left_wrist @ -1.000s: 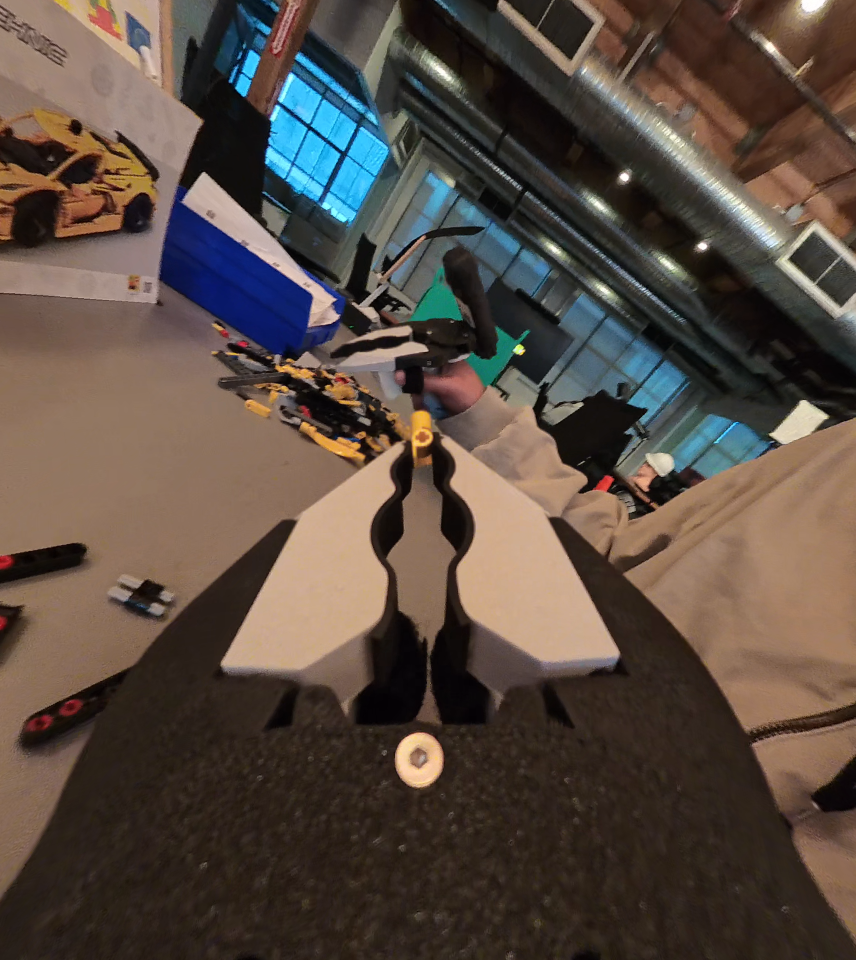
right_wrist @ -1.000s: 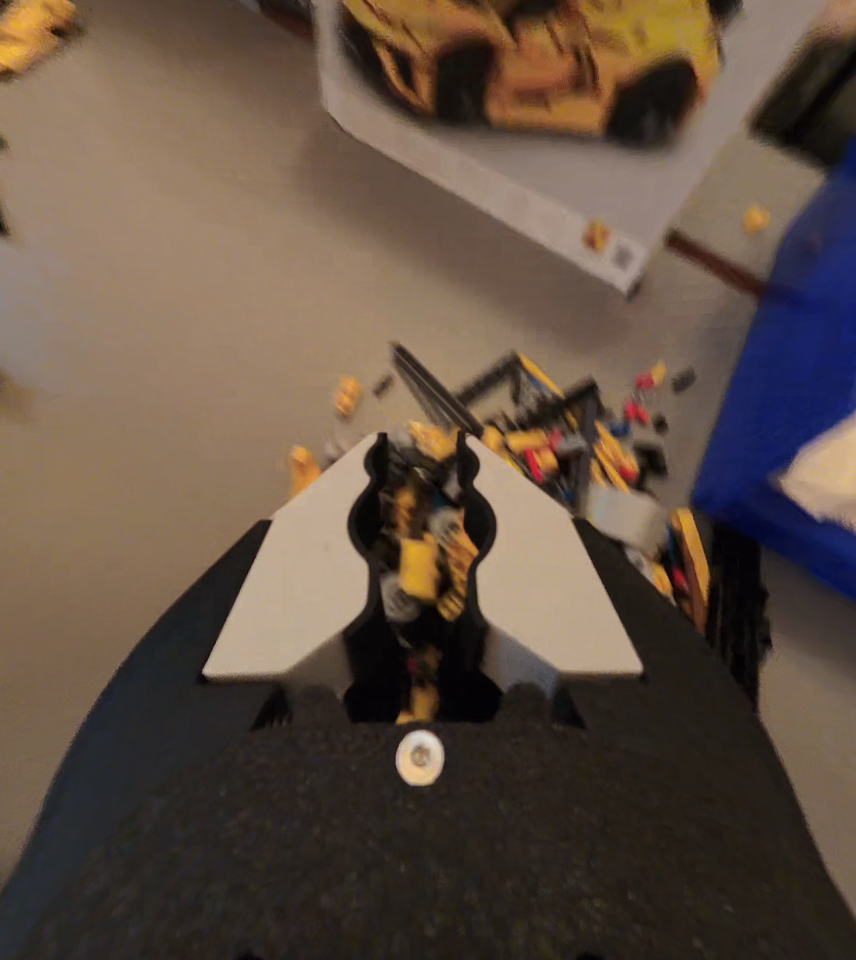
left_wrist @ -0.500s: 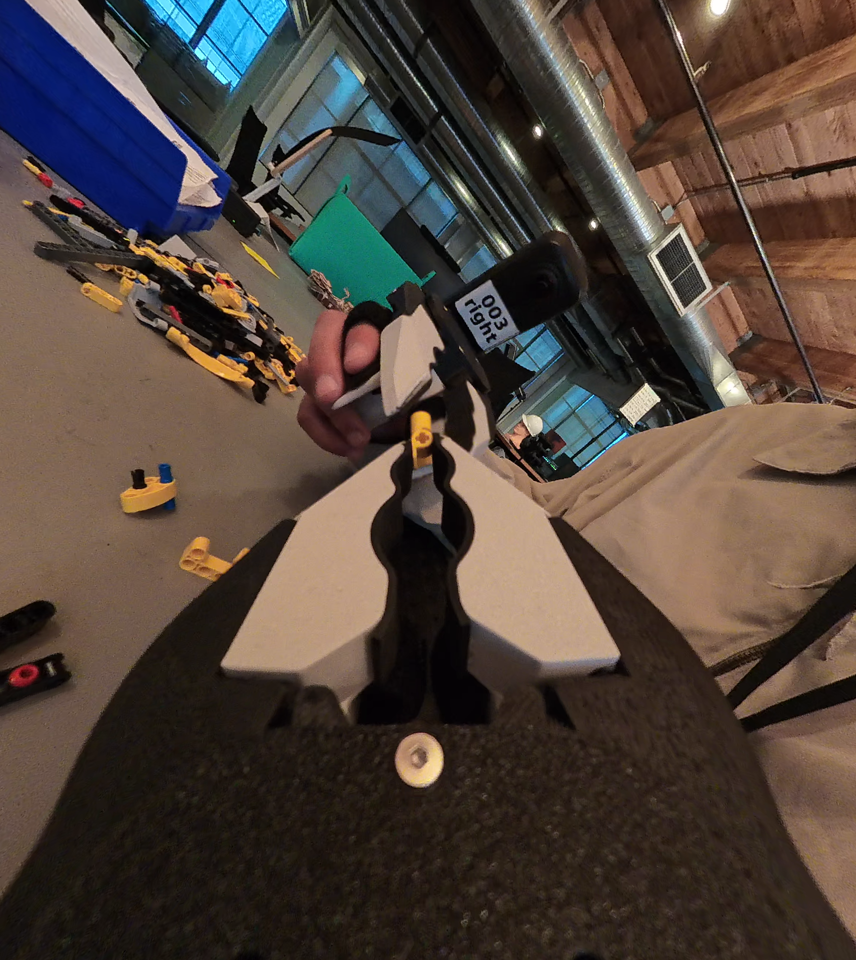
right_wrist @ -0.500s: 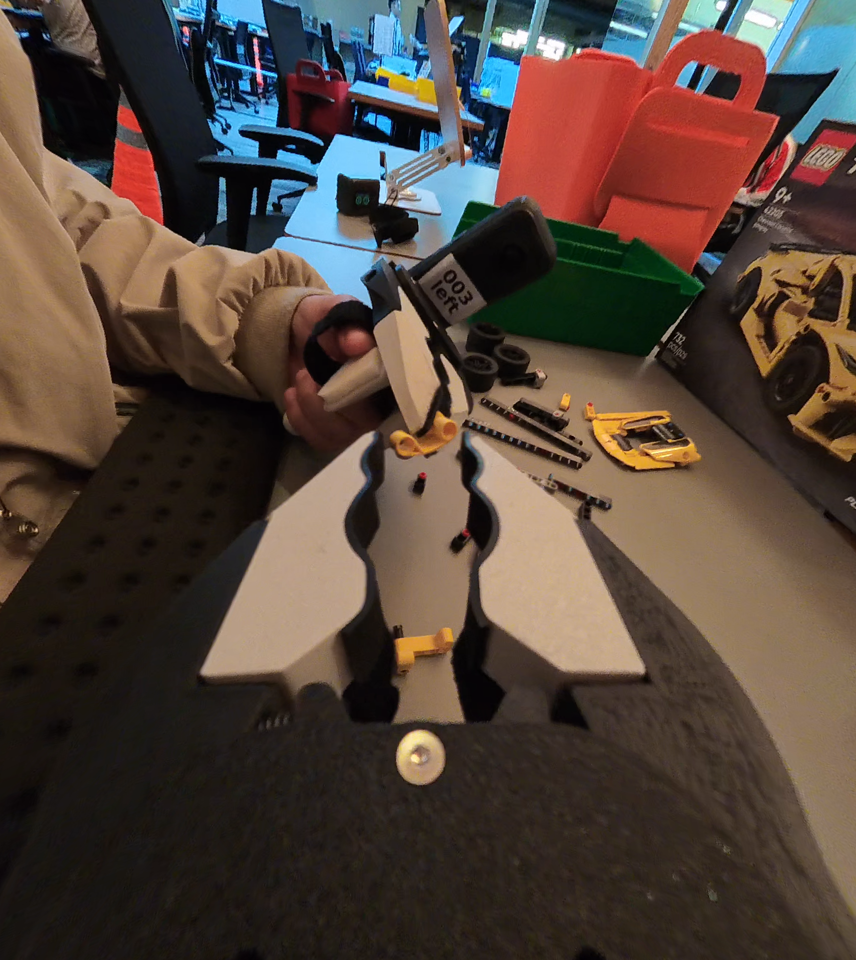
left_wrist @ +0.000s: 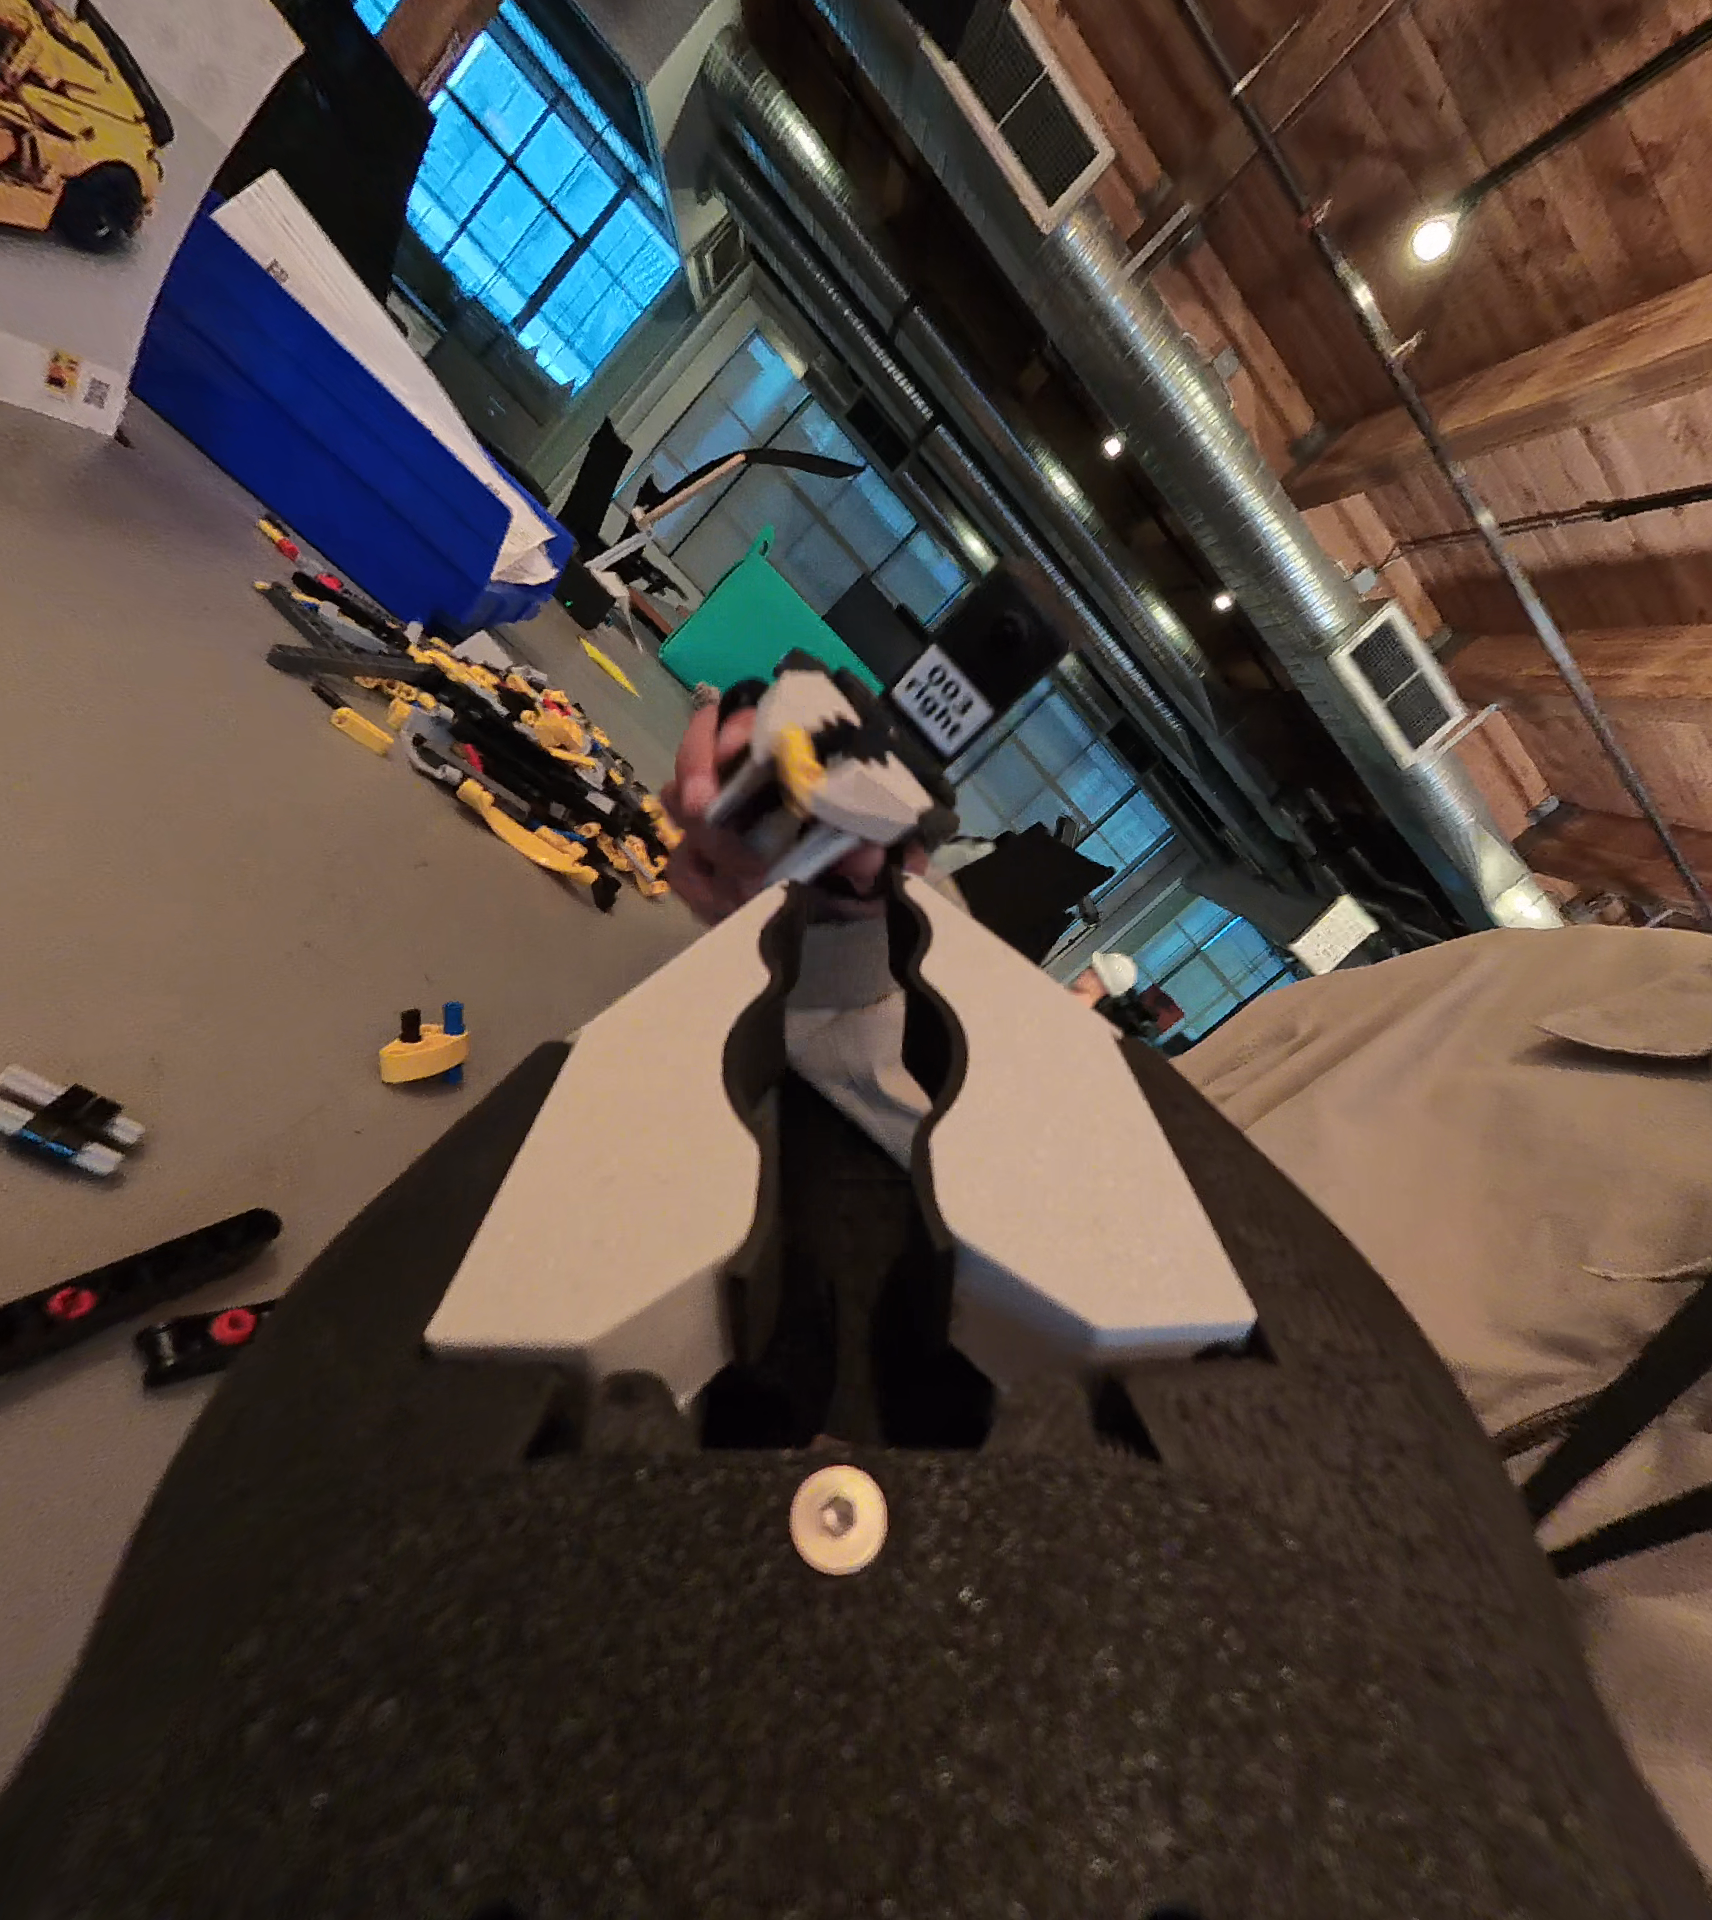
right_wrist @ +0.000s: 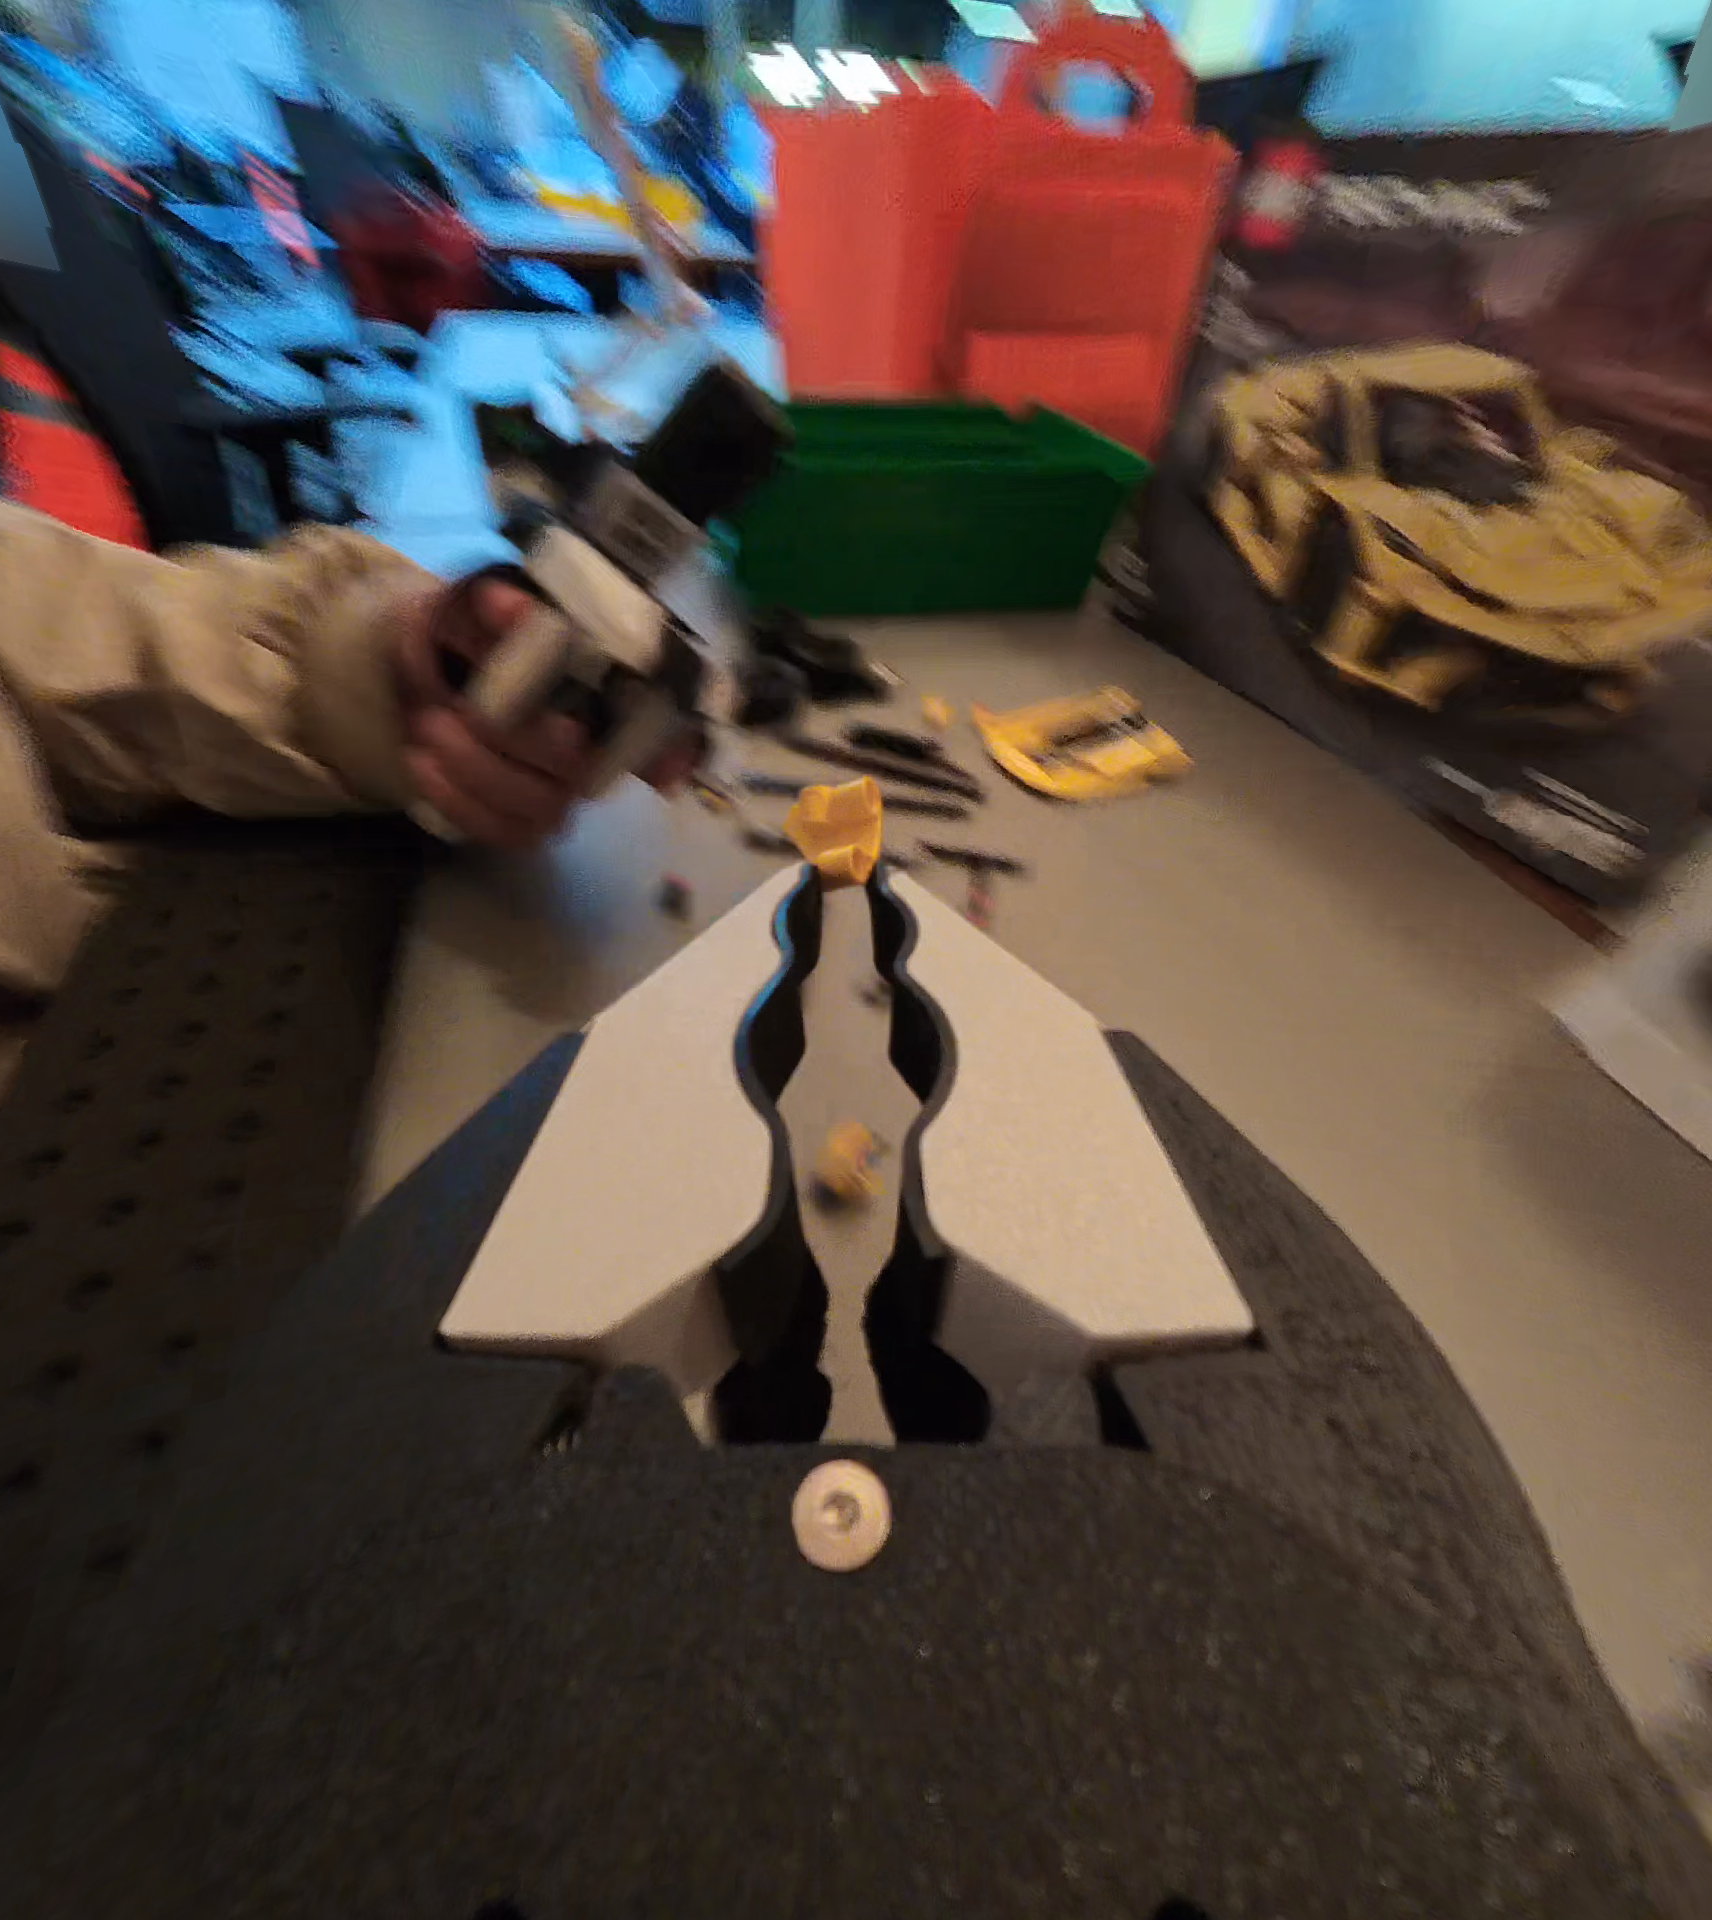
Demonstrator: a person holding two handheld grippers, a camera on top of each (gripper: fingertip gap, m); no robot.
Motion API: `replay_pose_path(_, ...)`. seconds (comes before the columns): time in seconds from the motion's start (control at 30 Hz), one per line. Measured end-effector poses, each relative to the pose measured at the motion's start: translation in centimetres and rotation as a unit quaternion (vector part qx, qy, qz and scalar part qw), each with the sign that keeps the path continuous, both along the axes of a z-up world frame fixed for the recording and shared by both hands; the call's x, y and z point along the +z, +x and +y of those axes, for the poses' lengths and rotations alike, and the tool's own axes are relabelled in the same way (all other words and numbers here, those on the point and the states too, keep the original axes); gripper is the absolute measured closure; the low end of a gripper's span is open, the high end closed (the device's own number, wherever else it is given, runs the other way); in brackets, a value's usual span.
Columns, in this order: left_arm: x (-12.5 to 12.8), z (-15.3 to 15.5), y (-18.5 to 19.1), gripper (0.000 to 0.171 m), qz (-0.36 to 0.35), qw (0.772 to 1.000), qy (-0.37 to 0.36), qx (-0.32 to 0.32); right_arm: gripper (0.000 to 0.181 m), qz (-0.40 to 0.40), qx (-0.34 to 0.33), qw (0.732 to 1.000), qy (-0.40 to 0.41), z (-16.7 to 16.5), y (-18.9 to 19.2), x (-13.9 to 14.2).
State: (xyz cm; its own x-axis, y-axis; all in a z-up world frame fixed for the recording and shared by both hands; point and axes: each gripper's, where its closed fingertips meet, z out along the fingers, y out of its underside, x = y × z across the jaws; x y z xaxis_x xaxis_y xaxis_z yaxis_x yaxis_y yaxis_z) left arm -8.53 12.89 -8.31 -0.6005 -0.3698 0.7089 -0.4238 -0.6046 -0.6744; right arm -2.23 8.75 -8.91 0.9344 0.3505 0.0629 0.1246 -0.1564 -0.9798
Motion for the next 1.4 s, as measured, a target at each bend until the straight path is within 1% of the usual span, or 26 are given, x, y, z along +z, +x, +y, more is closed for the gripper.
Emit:
replay_pose_path(0.07,-1.1,0.1,0.5,0.156,0.011,0.998,0.048,0.025,0.172,-0.044,-0.101,0.992,-0.065,-1.9,5.9,-1.7)
replay_pose_path(0.1,-1.8,0.2,0.8,0.156,0.018,0.996,0.08,0.042,0.172,-0.066,-0.172,0.977,-0.111,-3.7,9.9,-3.1)
replay_pose_path(0.13,-2.5,0.4,1.2,0.156,0.025,0.991,0.115,0.059,0.172,-0.085,-0.238,0.954,-0.161,-6.1,13.6,-4.6)
replay_pose_path(0.2,-4.0,0.4,1.7,0.156,0.036,0.979,0.184,0.082,0.172,-0.082,-0.322,0.914,-0.233,-10.7,18.5,-6.9)
replay_pose_path(0.23,-4.6,0.3,1.9,0.156,0.04,0.971,0.218,0.089,0.172,-0.077,-0.343,0.897,-0.266,-12.7,19.8,-7.9)
replay_pose_path(0.3,-5.8,-0.2,2.0,0.156,0.041,0.955,0.28,0.092,0.171,-0.072,-0.342,0.886,-0.304,-14.6,20.3,-9.1)
replay_pose_path(0.33,-6.2,-0.4,2.0,0.156,0.04,0.948,0.302,0.091,0.171,-0.075,-0.341,0.883,-0.313,-15.1,20.3,-9.5)
replay_pose_path(0.4,-6.6,-0.8,2.0,0.156,0.035,0.94,0.328,0.09,0.156,-0.085,-0.349,0.883,-0.304,-14.6,20.4,-9.2)
replay_pose_path(0.43,-6.7,-0.9,2.0,0.156,0.035,0.937,0.336,0.09,0.151,-0.093,-0.345,0.885,-0.297,-13.9,20.1,-8.7)
replay_pose_path(0.47,-6.9,-0.8,2.1,0.156,0.036,0.935,0.342,0.091,0.15,-0.103,-0.334,0.893,-0.284,-12.6,19.3,-7.9)
replay_pose_path(0.5,-7.0,-0.8,2.1,0.156,0.038,0.933,0.345,0.091,0.15,-0.103,-0.316,0.907,-0.26,-10.7,17.9,-6.9)
replay_pose_path(0.53,-7.0,-0.7,2.1,0.156,0.038,0.933,0.346,0.093,0.15,-0.088,-0.276,0.928,-0.233,-8.3,15.4,-6.2)
replay_pose_path(0.57,-7.0,-0.6,2.1,0.156,0.038,0.933,0.345,0.095,0.15,-0.062,-0.218,0.95,-0.213,-5.9,12.1,-5.9)
replay_pose_path(0.6,-6.9,-0.6,2.1,0.156,0.037,0.934,0.343,0.095,0.15,-0.032,-0.156,0.967,-0.201,-3.8,8.7,-6.1)
replay_pose_path(0.67,-6.9,-0.5,2.1,0.156,0.039,0.935,0.34,0.095,0.152,0.02,-0.067,0.979,-0.193,-0.8,3.7,-7.2)
replay_pose_path(0.73,-6.8,-0.6,2.0,0.156,0.038,0.936,0.337,0.094,0.153,0.048,-0.026,0.971,-0.231,0.4,1.4,-9.4)
replay_pose_path(0.8,-6.8,-0.8,2.0,0.156,0.036,0.937,0.336,0.09,0.153,0.066,-0.012,0.962,-0.263,0.8,0.7,-10.7)
replay_pose_path(0.93,-7.0,-1.3,1.9,0.156,0.035,0.936,0.341,0.079,0.159,0.079,-0.003,0.962,-0.262,1.3,0.0,-11.4)
replay_pose_path(1.0,-7.1,-1.4,1.8,0.156,0.035,0.936,0.343,0.077,0.175,0.083,-0.003,0.958,-0.273,1.2,0.1,-11.7)
replay_pose_path(1.1,-7.1,-1.3,1.9,0.156,0.039,0.936,0.34,0.08,0.177,0.102,0.0,0.957,-0.273,1.2,0.0,-11.4)
replay_pose_path(1.13,-7.2,-1.2,1.9,0.155,0.043,0.937,0.337,0.083,0.177,0.115,0.005,0.957,-0.265,1.3,-0.2,-10.9)
replay_pose_path(1.17,-7.1,-1.1,2.0,0.151,0.047,0.938,0.331,0.085,0.177,0.138,0.016,0.961,-0.238,1.6,-0.7,-9.7)
replay_pose_path(1.23,-6.7,-1.2,2.1,0.14,0.046,0.945,0.314,0.085,0.177,0.198,0.054,0.965,-0.162,2.0,-2.2,-6.1)
replay_pose_path(1.27,-6.2,-1.3,2.1,0.137,0.038,0.948,0.303,0.085,0.178,0.228,0.072,0.961,-0.14,2.1,-2.9,-4.8)
replay_pose_path(1.33,-4.6,-1.6,1.8,0.135,0.004,0.957,0.279,0.083,0.177,0.265,0.109,0.95,-0.126,2.0,-4.3,-3.5)
replay_pose_path(1.4,-3.7,-1.9,1.4,0.135,-0.018,0.96,0.267,0.081,0.177,0.277,0.133,0.944,-0.12,1.9,-5.4,-2.9)
